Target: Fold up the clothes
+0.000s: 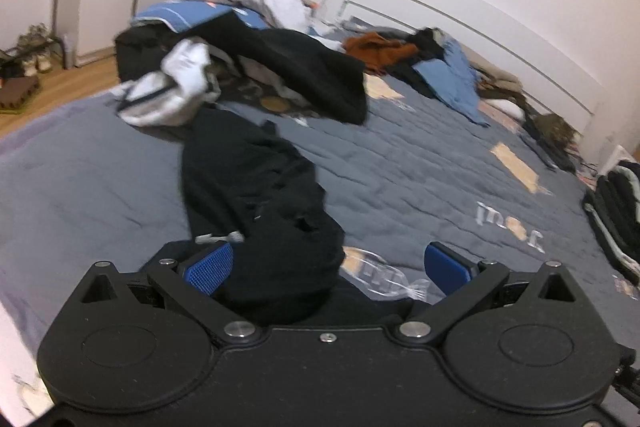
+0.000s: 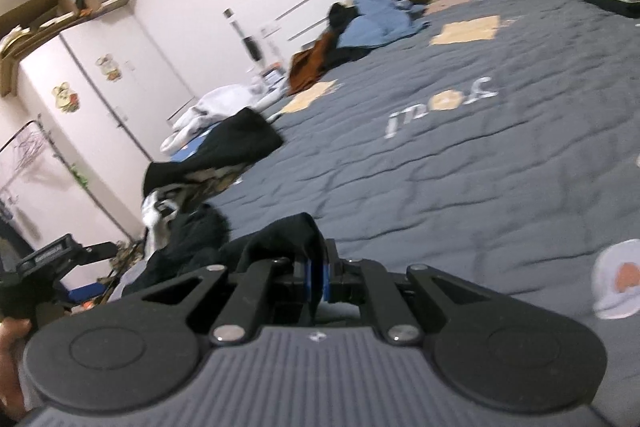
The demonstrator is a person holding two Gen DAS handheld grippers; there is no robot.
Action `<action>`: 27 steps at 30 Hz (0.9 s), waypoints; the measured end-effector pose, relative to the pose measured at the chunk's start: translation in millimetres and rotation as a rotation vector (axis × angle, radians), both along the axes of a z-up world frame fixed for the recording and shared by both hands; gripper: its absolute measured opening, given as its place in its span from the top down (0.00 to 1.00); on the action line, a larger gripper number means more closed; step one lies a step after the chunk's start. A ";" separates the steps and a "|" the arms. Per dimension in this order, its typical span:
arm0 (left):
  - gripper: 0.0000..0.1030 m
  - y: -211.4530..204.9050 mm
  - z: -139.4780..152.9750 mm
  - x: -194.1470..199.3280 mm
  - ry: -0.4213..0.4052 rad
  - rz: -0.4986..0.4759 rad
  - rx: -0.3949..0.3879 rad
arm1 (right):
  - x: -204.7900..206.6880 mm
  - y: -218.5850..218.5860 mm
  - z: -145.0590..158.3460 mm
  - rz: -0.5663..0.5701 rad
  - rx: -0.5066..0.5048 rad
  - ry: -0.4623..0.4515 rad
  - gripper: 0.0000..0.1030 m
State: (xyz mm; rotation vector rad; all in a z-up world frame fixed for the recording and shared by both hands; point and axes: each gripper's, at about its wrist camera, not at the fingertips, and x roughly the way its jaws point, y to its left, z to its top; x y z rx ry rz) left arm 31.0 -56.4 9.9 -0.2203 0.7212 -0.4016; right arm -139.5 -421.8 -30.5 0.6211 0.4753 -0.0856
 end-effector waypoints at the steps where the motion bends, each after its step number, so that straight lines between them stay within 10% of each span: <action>1: 0.00 -5.9 -1.2 -0.8 0.005 -0.014 -0.004 | -4.8 -7.8 -0.2 -0.016 0.005 -0.002 0.95; 16: 0.00 -100.6 -6.9 -51.5 -0.035 -0.276 -0.002 | -88.5 -124.7 10.1 -0.297 -0.093 0.061 0.95; 27: 0.00 -127.6 -12.5 -85.5 -0.083 -0.363 0.103 | -103.4 -126.5 4.7 -0.293 -0.225 0.221 0.87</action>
